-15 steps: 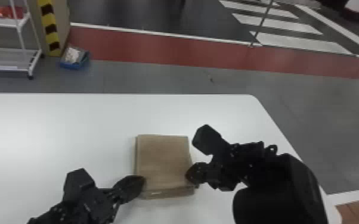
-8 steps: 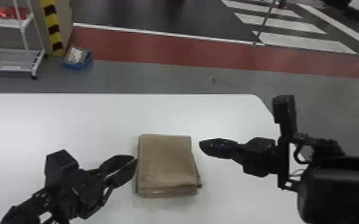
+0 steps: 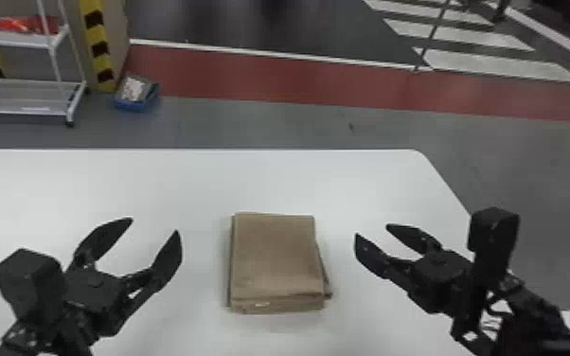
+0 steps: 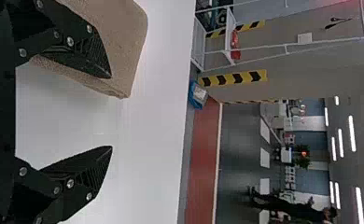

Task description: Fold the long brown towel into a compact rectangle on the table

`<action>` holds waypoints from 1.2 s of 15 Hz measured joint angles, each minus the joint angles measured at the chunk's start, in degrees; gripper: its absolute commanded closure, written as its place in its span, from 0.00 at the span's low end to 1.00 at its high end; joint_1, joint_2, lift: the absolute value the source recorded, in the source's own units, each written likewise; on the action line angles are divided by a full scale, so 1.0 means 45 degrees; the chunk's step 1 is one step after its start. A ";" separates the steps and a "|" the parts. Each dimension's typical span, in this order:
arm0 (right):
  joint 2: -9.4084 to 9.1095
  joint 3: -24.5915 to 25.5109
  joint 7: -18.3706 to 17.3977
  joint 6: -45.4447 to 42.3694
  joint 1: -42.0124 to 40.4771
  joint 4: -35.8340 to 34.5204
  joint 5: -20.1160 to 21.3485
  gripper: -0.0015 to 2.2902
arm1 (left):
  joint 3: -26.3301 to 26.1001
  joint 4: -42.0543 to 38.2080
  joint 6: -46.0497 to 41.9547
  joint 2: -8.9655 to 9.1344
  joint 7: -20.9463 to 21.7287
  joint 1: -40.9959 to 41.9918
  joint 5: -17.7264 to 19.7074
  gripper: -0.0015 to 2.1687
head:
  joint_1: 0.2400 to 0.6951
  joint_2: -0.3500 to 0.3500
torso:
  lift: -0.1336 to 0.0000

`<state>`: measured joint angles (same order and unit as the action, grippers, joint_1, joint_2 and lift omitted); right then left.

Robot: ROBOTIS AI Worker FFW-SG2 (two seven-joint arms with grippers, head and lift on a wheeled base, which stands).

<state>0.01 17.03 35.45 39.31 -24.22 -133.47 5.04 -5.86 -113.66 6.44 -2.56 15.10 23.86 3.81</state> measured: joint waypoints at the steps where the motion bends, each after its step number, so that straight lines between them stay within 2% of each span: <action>1: -0.0001 -0.0033 -0.0688 -0.1004 -0.0335 0.0286 -0.0251 0.05 | -0.0070 0.0092 -0.1147 0.0013 -0.0736 0.0383 0.0158 0.00 | 1.00 0.22 | 0.07; 3: -0.0002 -0.0108 -0.1668 -0.2510 -0.1021 0.0596 -0.0929 0.05 | -0.0106 0.0264 -0.2967 0.0020 -0.1628 0.1047 0.0594 0.00 | 1.00 0.23 | 0.07; 5: -0.0002 -0.0172 -0.1905 -0.3814 -0.1714 0.0696 -0.1491 0.05 | 0.0078 0.0337 -0.4295 0.0015 -0.2224 0.1664 0.0954 0.00 | 1.00 0.29 | 0.07; 7: -0.0002 -0.0168 -0.1913 -0.4873 -0.2179 0.0780 -0.1639 0.05 | 0.0492 0.0146 -0.5293 0.0006 -0.2256 0.2272 0.1099 0.00 | 1.00 0.32 | 0.07; 11: -0.0001 -0.0318 -0.2007 -0.5982 -0.2394 0.1049 -0.2002 0.06 | 0.0919 -0.0235 -0.4711 -0.0041 -0.2226 0.2774 0.0992 0.00 | 1.00 0.36 | 0.07; 18: -0.0001 -0.0766 -0.2492 -0.7020 -0.2761 0.1059 -0.1978 0.06 | 0.1389 -0.0751 -0.3501 -0.0070 -0.2222 0.3134 0.0951 0.00 | 1.00 0.42 | 0.07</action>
<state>0.00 13.58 24.23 7.72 -36.65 -128.71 -3.86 0.40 -117.04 -9.31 -2.87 5.10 37.96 8.08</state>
